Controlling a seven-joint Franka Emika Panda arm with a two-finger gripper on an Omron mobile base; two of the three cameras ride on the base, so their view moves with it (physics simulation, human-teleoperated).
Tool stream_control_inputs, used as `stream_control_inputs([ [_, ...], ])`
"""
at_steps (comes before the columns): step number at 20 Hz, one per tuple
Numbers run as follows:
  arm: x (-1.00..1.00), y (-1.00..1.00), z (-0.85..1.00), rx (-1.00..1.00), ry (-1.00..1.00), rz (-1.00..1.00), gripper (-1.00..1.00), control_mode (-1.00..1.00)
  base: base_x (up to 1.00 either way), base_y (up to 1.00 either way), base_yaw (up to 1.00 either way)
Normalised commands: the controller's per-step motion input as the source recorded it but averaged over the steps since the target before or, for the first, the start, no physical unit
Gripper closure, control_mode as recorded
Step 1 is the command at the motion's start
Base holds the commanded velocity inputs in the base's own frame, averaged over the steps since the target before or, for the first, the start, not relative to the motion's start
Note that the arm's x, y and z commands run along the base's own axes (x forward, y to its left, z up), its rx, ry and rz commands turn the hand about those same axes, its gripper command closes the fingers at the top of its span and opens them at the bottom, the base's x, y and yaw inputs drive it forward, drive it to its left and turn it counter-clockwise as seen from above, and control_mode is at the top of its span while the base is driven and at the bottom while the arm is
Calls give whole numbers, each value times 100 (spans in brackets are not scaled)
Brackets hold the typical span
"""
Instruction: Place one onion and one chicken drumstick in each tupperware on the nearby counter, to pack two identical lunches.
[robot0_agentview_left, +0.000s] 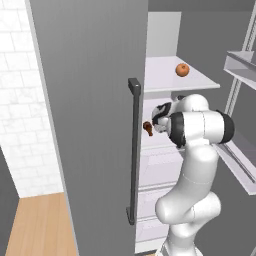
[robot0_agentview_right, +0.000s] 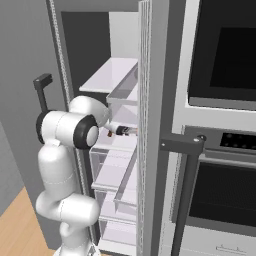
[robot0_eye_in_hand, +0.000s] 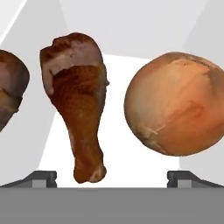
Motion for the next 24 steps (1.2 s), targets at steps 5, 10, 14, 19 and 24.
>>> stream_control_inputs([
  [5, 36, 18, -7, 0, 0, 7, -100, -100, 0, 0, 0],
  [10, 56, 0, -24, 0, 0, 0, -100, -100, 0, 0, 0],
  [14, 17, 0, -20, 0, 0, 0, -100, -100, 0, 0, 0],
  [19, -1, 1, -23, 0, 0, 0, -100, -100, 0, 0, 0],
  [24, -11, 2, -20, 0, 0, 0, 100, -100, 0, 0, 0],
])
